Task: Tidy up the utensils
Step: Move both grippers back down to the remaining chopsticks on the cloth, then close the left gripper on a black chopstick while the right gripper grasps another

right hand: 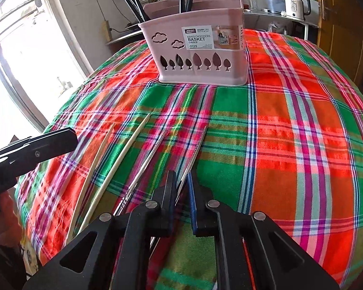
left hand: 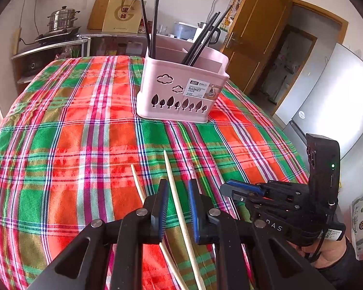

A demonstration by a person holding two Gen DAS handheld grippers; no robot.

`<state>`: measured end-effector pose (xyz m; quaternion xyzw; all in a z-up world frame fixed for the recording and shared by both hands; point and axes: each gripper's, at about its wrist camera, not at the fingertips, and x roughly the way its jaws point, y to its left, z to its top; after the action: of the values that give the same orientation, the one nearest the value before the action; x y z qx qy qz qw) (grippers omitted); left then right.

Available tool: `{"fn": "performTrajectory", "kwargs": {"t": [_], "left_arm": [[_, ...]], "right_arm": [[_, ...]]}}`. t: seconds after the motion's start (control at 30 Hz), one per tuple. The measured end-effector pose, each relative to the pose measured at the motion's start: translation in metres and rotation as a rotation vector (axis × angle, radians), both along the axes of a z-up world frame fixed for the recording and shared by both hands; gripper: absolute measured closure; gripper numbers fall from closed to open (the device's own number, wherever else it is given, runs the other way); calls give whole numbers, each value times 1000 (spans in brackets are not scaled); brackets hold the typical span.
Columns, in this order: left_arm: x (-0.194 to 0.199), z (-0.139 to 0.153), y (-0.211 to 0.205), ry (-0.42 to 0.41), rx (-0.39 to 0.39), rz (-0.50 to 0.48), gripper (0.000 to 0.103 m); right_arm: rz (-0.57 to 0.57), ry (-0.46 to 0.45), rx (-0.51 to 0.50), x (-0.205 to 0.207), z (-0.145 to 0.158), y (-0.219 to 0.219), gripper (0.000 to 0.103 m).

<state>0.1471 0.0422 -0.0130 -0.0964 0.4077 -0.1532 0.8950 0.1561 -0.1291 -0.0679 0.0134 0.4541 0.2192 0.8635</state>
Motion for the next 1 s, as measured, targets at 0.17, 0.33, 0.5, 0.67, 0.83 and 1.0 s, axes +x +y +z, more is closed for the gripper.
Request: {"fn": "performTrajectory", "kwargs": {"t": [0.17, 0.33, 0.5, 0.67, 0.83, 1.0], "left_arm": [[11, -11, -21, 43, -10, -37, 87], [32, -31, -44, 109, 26, -52, 87], [50, -43, -56, 147, 81, -40, 87], [57, -44, -61, 143, 106, -32, 87], [59, -45, -64, 116, 148, -18, 95], [61, -45, -60, 121, 134, -12, 98]], "right_arm": [[0, -1, -42, 3, 0, -34, 93], [-47, 4, -50, 7, 2, -65, 93], [-79, -8, -51, 18, 6, -71, 93], [-90, -1, -59, 33, 1, -70, 93], [-94, 6, -66, 49, 1, -68, 93], [-87, 15, -87, 55, 2, -63, 93]]}}
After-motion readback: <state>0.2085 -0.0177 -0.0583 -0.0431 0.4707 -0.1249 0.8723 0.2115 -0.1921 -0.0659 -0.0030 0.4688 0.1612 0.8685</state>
